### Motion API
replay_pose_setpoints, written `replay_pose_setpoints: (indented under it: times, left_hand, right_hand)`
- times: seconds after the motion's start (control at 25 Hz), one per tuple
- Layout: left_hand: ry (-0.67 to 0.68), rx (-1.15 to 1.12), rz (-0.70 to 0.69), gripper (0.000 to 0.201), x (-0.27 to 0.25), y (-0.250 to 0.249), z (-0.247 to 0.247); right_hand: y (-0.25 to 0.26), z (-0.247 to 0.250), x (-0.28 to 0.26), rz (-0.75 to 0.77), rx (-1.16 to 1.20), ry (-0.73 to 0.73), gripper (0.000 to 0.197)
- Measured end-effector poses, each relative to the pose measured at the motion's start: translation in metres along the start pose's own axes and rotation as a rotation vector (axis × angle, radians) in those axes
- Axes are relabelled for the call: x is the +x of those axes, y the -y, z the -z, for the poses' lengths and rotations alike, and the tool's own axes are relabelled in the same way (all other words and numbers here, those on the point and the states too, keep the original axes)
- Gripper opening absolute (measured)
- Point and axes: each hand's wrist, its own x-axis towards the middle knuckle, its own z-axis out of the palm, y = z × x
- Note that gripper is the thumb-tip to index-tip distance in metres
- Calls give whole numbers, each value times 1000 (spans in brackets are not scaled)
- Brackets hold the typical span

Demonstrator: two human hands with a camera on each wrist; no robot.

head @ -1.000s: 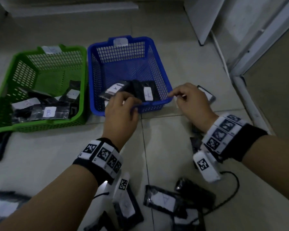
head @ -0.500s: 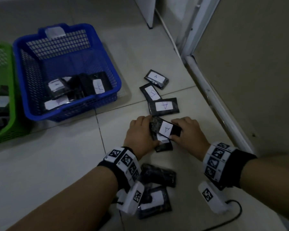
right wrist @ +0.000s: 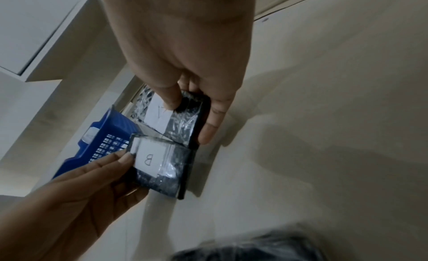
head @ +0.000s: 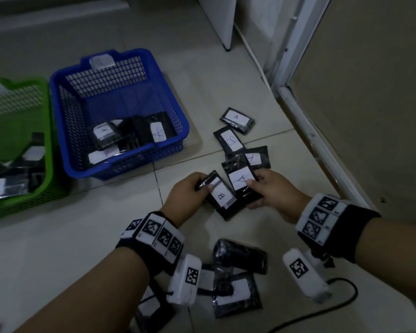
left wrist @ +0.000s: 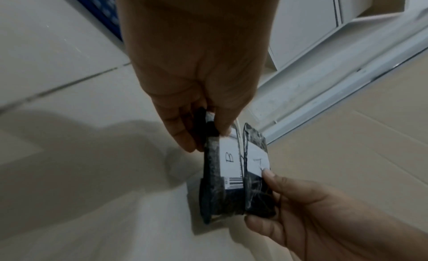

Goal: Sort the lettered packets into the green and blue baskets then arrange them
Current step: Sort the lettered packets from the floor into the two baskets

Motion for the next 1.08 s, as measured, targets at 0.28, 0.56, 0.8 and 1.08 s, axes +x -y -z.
replay_pose_setpoints:
  times: [0.28, 0.56, 0.8, 1.08]
  left_hand:
    - [-253, -405, -58, 23, -23, -9, 66]
    - [-553, -617, -58, 31, -47, 18, 137]
    - [-782, -643, -89, 27, -60, 37, 189]
    - [-1130, -482, -26, 26, -74, 66, 238]
  right_hand:
    - [70, -60, 18, 319, -192, -12, 6]
    - [152, -152, 58, 514, -286, -64, 23]
    - [158, -193, 105, 386, -711, -172, 21]
    - [148, -206, 97, 411, -1149, -22, 30]
